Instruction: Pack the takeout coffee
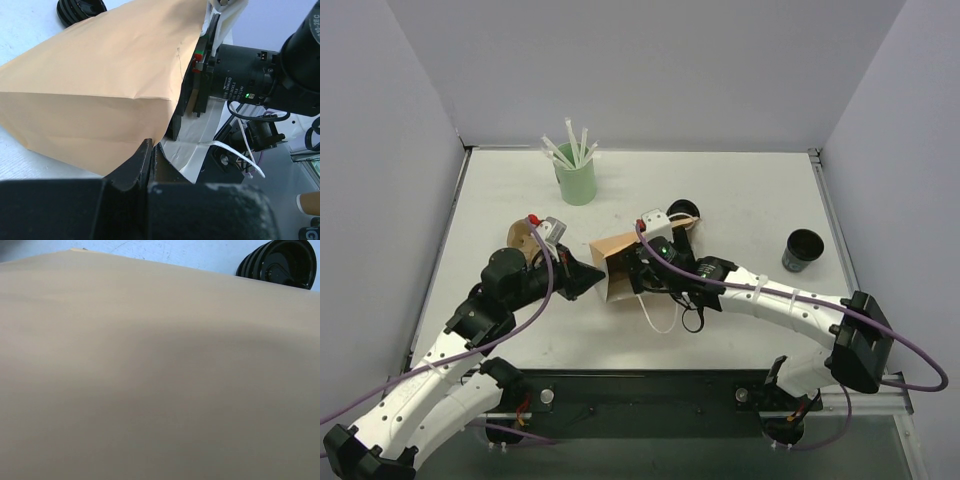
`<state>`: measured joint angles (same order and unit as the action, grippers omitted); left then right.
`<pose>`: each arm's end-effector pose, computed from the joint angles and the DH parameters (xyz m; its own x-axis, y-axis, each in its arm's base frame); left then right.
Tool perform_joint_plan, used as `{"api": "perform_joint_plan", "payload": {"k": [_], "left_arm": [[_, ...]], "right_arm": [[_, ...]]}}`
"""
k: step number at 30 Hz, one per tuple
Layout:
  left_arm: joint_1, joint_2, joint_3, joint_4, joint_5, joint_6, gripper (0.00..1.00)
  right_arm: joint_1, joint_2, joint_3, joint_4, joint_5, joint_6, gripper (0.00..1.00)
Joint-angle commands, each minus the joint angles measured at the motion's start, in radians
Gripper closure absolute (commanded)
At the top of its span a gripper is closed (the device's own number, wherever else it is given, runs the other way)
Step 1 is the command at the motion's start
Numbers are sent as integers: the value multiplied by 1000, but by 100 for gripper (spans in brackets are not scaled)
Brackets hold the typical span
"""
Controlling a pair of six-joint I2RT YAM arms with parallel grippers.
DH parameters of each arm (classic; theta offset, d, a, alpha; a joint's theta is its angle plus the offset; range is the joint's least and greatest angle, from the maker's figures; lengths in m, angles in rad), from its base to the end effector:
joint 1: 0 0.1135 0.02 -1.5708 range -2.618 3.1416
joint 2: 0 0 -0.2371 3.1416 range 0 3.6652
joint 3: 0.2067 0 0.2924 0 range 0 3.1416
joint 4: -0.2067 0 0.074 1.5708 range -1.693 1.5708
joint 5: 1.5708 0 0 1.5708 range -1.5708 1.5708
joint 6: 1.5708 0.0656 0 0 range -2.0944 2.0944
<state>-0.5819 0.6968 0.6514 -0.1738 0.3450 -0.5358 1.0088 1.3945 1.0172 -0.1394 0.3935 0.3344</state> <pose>0.2044 -0.1610 0.2831 -0.5610 -0.2060 -0.8017 0.5891 0.5810 -0.5615 0.2257 0.3112 0.2308 -0.4469 -0.1408 -0.8835 -0.4840 0.8686 0.1064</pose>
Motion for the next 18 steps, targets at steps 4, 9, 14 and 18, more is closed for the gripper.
{"api": "perform_joint_plan", "payload": {"k": [4, 9, 14, 18], "left_arm": [[-3, 1, 8, 40, 5, 2, 100], [-3, 7, 24, 30, -1, 8, 100], [-3, 17, 28, 31, -3, 11, 100], [-3, 17, 28, 33, -4, 11, 100]], "right_arm": [[-30, 49, 18, 76, -90, -113, 0], [-35, 78, 21, 129, -165, -242, 2], [-35, 92, 35, 132, -183, -288, 12], [-35, 89, 34, 132, -183, -310, 23]]}}
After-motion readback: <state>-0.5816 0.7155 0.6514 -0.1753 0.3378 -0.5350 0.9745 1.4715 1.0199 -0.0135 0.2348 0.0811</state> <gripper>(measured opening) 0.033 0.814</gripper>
